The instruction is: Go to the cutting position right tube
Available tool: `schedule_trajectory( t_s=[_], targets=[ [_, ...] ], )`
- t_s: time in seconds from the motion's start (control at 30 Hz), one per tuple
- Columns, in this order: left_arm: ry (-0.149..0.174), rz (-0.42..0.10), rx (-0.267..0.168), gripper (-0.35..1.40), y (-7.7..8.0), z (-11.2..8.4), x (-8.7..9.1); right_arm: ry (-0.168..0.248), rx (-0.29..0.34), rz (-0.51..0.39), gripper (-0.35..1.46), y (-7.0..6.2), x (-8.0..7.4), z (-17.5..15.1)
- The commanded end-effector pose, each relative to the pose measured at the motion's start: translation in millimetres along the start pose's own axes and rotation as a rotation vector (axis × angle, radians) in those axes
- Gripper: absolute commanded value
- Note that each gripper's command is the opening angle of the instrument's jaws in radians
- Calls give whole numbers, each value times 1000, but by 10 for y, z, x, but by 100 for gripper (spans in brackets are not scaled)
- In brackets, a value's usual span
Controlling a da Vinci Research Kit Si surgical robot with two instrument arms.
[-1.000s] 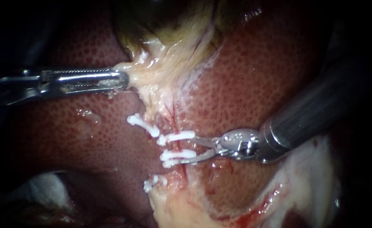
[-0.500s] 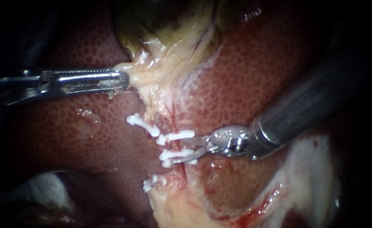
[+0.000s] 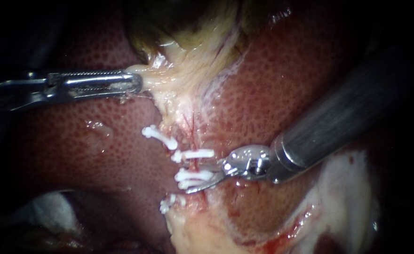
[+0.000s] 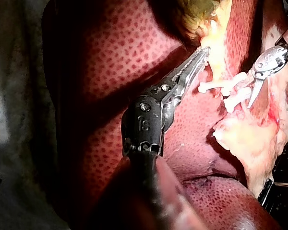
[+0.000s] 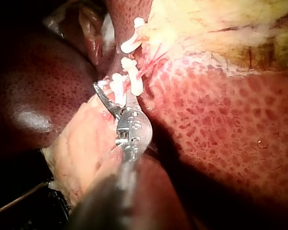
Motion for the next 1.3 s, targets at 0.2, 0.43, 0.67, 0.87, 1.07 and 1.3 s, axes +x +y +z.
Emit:
schedule_trajectory(
  t_s=[0.2, 0.43, 0.67, 0.87, 1.07, 1.3],
  targets=[
    [0, 0, 0, -35, 1, 0, 0, 34, 4, 5, 121, 5, 8, 8],
    [0, 0, 1, -35, 1, 1, 0, 80, 14, 23, 121, 15, 17, 13],
    [0, 0, 1, -35, 0, 1, 0, 92, 14, 38, 118, 19, 18, 16],
    [1, 1, 1, -35, 1, 2, -1, 92, 14, 42, 118, 19, 16, 18],
    [1, 1, 2, -35, 1, 2, -2, 92, 15, 41, 107, 20, 16, 18],
    [1, 1, 2, -35, 1, 2, -2, 91, 17, 52, 106, 20, 15, 19]
  ],
)
